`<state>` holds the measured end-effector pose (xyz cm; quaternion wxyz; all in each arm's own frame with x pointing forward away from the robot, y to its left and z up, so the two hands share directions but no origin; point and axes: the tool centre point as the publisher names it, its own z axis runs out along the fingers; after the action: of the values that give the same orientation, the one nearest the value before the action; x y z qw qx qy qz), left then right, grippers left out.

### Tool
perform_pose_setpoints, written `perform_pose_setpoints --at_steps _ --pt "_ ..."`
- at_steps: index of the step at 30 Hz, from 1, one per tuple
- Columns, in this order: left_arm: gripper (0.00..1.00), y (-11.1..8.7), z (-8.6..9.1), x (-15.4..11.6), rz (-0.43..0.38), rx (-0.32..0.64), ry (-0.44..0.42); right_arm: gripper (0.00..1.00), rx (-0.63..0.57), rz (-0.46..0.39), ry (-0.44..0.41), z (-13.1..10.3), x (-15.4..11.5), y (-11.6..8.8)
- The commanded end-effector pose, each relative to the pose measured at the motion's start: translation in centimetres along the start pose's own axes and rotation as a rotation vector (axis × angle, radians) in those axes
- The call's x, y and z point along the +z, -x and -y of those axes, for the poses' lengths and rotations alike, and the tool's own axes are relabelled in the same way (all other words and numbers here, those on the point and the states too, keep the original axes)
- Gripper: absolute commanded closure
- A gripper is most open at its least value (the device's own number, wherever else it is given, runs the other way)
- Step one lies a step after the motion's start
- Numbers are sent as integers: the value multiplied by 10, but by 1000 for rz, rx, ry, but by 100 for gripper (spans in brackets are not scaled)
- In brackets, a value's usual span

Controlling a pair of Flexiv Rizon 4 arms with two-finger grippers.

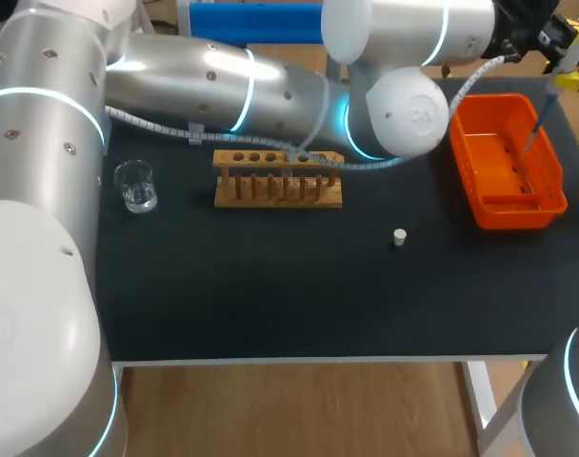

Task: Invert the test tube, pick up the pipette, mount the tip to pipette, aspirate from beaker and dispense into the tube, eject the tip, return the pipette, and cap with the stopper.

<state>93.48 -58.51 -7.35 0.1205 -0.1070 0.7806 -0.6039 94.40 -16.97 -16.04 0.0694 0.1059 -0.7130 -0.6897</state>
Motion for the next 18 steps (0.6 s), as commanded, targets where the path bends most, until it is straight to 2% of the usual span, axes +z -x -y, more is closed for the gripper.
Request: perform_pose_setpoints --at_steps 1,18 --pt "100 5 -7 3 -42 -2 -32 100 -1 -1 -7 -3 1 -1" --pt "100 6 0 -8 -16 1 -32 100 -1 -1 -7 -3 1 -1"
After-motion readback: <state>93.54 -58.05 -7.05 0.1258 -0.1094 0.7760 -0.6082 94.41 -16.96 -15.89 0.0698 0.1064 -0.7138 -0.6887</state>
